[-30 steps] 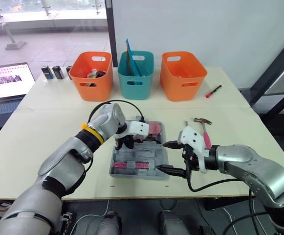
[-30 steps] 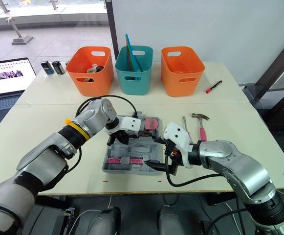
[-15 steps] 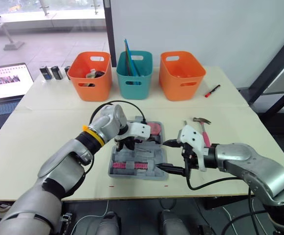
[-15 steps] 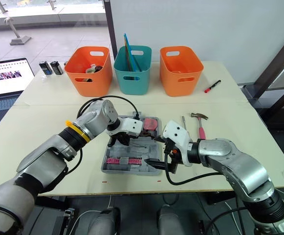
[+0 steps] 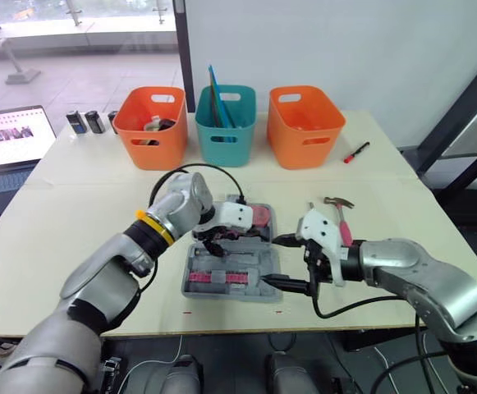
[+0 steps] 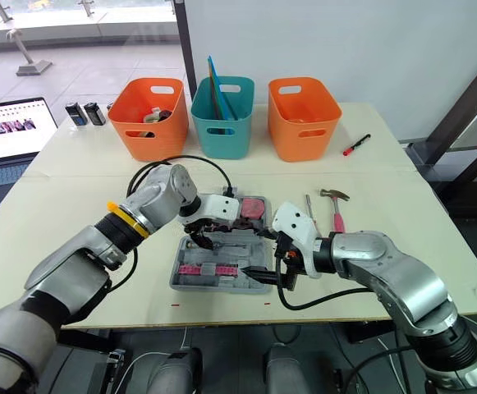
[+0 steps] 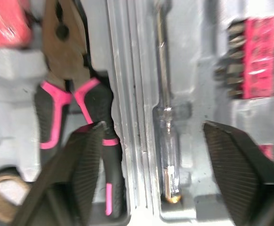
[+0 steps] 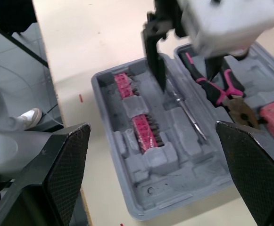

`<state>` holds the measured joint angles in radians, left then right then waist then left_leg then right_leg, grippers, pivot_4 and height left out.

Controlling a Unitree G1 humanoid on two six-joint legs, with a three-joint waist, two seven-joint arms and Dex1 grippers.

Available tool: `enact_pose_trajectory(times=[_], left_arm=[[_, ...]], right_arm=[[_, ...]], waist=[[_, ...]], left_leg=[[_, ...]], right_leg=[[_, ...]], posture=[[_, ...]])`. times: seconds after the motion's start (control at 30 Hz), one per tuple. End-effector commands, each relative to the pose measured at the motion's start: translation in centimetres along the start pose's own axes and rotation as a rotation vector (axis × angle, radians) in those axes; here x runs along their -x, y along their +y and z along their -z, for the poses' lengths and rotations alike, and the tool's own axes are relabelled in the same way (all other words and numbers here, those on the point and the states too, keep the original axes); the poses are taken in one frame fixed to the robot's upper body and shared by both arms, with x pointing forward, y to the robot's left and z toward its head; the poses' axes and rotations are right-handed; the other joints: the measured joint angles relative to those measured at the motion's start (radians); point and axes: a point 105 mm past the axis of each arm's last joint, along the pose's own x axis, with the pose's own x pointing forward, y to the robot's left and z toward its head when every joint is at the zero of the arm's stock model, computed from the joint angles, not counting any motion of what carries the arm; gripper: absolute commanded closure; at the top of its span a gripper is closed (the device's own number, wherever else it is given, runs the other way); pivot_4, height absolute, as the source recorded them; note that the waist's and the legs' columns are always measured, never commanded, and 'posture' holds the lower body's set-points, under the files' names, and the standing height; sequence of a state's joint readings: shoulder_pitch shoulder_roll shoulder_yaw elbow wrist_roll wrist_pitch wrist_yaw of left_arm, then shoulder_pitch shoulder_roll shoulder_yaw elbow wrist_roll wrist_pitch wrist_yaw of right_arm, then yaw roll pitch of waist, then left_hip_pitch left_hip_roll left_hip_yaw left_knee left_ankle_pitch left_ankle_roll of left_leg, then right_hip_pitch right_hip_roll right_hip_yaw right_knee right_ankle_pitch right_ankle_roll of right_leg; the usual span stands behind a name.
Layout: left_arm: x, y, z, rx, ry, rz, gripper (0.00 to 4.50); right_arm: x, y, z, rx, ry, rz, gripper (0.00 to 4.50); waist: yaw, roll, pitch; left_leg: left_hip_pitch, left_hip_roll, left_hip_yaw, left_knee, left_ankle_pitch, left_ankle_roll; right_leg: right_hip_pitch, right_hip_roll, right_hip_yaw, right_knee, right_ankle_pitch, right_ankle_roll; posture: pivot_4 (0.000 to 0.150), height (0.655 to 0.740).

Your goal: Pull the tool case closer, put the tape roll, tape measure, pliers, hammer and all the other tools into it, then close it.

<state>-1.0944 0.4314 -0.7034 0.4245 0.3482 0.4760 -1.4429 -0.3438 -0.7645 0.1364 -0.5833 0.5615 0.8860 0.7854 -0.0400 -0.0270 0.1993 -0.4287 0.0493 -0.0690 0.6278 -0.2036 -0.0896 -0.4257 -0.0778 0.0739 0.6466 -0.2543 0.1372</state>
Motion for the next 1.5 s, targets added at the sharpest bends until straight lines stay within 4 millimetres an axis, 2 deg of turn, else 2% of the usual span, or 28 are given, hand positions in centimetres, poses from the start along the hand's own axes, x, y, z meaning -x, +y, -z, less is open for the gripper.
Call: enact_pose_trajectory(times=[0.03, 0.13, 0.2, 0.27, 0.33, 0.37, 0.4, 0.47, 0.57, 0.7, 0.73, 0.93, 1.07, 1.3, 1.4, 1.5], left_arm=[[3.1, 0.4, -2.1, -0.034, -0.097, -0.048, 1.22], [4.7, 0.7, -2.8, -0.016, -0.292, -0.154, 1.22], [5.1, 0.8, -2.3, -0.007, -0.390, -0.236, 1.22], [5.1, 1.0, -1.2, 0.005, -0.468, -0.353, 1.22], [4.5, 0.3, 0.4, 0.044, -0.498, -0.370, 1.22], [4.2, -0.1, 1.0, 0.059, -0.497, -0.360, 1.22], [3.5, -1.3, 2.1, 0.167, -0.485, -0.256, 1.22], [3.5, -4.0, 2.4, 0.257, -0.568, -0.066, 1.22], [3.6, -3.5, 2.4, 0.293, -0.633, -0.144, 2.03], [1.8, -3.9, 3.5, 0.201, -0.644, -0.223, 4.08], [1.5, -3.9, 3.5, 0.193, -0.656, -0.232, 4.46], [-0.1, -3.0, 3.5, 0.184, -0.684, -0.248, 4.46], [-0.6, -2.0, 3.1, 0.172, -0.688, -0.272, 4.46], [-2.1, -2.0, 3.1, 0.186, -0.668, -0.215, 4.46], [-3.1, -2.3, 3.8, 0.189, -0.616, -0.206, 4.46], [-5.4, -3.3, 5.5, 0.204, -0.515, -0.175, 4.46]], right_arm=[[0.0, -0.1, -0.8, 0.032, -0.030, -0.002, 0.00], [-0.3, -0.2, -1.0, 0.042, -0.037, -0.009, 0.00], [-0.4, -0.3, -1.1, 0.046, -0.038, -0.012, 0.00], [-0.3, -0.3, -1.1, 0.049, -0.036, -0.020, 0.00], [-0.3, -0.3, -1.2, 0.053, -0.033, -0.027, 0.00], [-0.3, -0.3, -1.2, 0.054, -0.033, -0.029, 0.00], [-0.3, -0.3, -1.2, 0.056, -0.031, -0.032, 0.00], [-0.1, -0.4, -1.3, 0.058, -0.026, -0.037, 0.00], [0.1, -0.4, -1.2, 0.059, -0.019, -0.052, 0.00], [0.2, -1.1, -1.6, 0.036, -0.041, -0.042, 0.00], [0.3, -1.2, -1.6, 0.032, -0.043, -0.040, 0.00], [0.8, -2.2, -1.7, 0.033, -0.032, -0.015, 0.00], [1.3, -2.9, -0.9, 0.048, 0.013, 0.027, 0.00], [1.7, -2.9, -0.5, 0.050, 0.031, 0.037, 0.00], [1.7, -2.9, -0.4, 0.051, 0.031, 0.041, 0.00], [1.7, -2.9, -0.5, 0.052, 0.026, 0.047, 0.00]], waist=[[-0.001, 0.000, 0.000], [-0.002, 0.000, 0.000], [-0.005, 0.000, 0.000], [-0.005, 0.001, 0.000], [-0.004, 0.001, 0.000], [-0.003, 0.001, 0.000], [-0.002, 0.001, 0.000], [-0.003, 0.001, 0.000], [0.010, 0.001, 0.000], [0.018, 0.001, 0.000], [0.019, 0.001, 0.000], [0.026, 0.001, 0.000], [0.027, 0.001, 0.000], [0.020, 0.001, 0.000], [0.021, 0.001, 0.000], [0.023, 0.001, 0.000]], left_leg=[[0.000, 0.000, 0.000, 0.000, 0.000, 0.000], [0.000, 0.000, 0.000, 0.000, 0.000, 0.000], [0.001, 0.000, 0.000, 0.000, 0.000, 0.000], [0.002, 0.000, 0.000, -0.001, 0.000, 0.000], [0.003, 0.000, 0.000, -0.001, 0.000, 0.000], [0.002, 0.000, 0.000, 0.000, 0.000, 0.000], [0.002, 0.000, 0.000, 0.000, 0.000, 0.000], [0.001, 0.000, 0.000, 0.001, 0.000, 0.000], [0.001, 0.000, 0.000, 0.001, 0.000, 0.000], [0.002, 0.000, 0.000, 0.001, 0.000, 0.000], [0.002, 0.000, 0.000, 0.001, 0.000, 0.000], [0.002, 0.000, 0.000, 0.002, 0.000, 0.000], [0.002, 0.000, 0.000, 0.002, 0.000, 0.000], [0.002, 0.000, 0.000, 0.001, 0.000, 0.000], [0.002, 0.000, 0.000, 0.001, 0.000, 0.000], [0.002, 0.000, 0.000, 0.001, 0.000, 0.000]], right_leg=[[0.000, 0.000, 0.000, 0.000, 0.000, 0.000], [0.000, 0.000, 0.000, 0.000, 0.000, 0.000], [0.000, 0.000, 0.000, 0.001, 0.000, 0.000], [0.000, 0.000, 0.000, 0.002, 0.002, 0.004], [0.000, 0.000, 0.000, 0.003, 0.002, 0.004], [0.000, 0.000, 0.000, 0.003, 0.002, 0.004], [0.000, 0.000, 0.000, 0.003, 0.002, 0.004], [0.000, 0.000, 0.000, 0.002, 0.002, 0.004], [0.001, 0.000, 0.000, 0.002, 0.001, 0.003], [0.002, 0.000, 0.000, 0.001, 0.000, 0.000], [0.002, 0.000, 0.000, 0.001, 0.000, 0.000], [0.002, 0.000, 0.000, 0.001, 0.000, 0.000], [0.002, 0.000, 0.000, 0.001, 0.000, 0.000], [0.002, 0.000, 0.000, 0.001, 0.001, 0.002], [0.002, 0.000, 0.000, 0.001, 0.002, 0.003], [0.002, 0.000, 0.000, 0.001, 0.002, 0.003]], posture=[[0.150, 0.7344], [0.150, 0.7344], [0.150, 0.7344], [0.150, 0.7344], [0.150, 0.7344], [0.150, 0.7344], [0.150, 0.7344], [0.150, 0.7344], [0.150, 0.7344], [0.150, 0.7344], [0.150, 0.7344], [0.150, 0.7344], [0.150, 0.7344], [0.150, 0.7344], [0.150, 0.7344], [0.150, 0.7344]])
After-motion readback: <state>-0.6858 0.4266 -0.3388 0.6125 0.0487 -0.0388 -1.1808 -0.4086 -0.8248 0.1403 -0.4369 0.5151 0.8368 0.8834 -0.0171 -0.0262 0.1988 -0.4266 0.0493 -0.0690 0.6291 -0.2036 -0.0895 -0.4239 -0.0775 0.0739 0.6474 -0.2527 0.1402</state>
